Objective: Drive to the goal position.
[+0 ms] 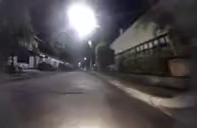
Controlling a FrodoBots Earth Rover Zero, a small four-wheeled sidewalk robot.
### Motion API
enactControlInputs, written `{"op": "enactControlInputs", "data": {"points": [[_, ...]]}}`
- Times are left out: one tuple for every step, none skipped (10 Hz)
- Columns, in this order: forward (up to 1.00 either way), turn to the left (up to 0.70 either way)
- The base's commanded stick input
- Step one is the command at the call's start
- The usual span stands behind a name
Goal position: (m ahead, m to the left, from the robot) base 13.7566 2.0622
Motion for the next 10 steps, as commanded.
{"op": "enactControlInputs", "data": {"points": [[0.7, 0.0], [0.7, 0.0], [0.7, 0.0], [0.7, 0.0], [0.7, 0.0], [0.7, 0.0], [0.7, 0.0], [0.7, 0.0], [0.7, 0.0], [0.7, 0.0]]}}
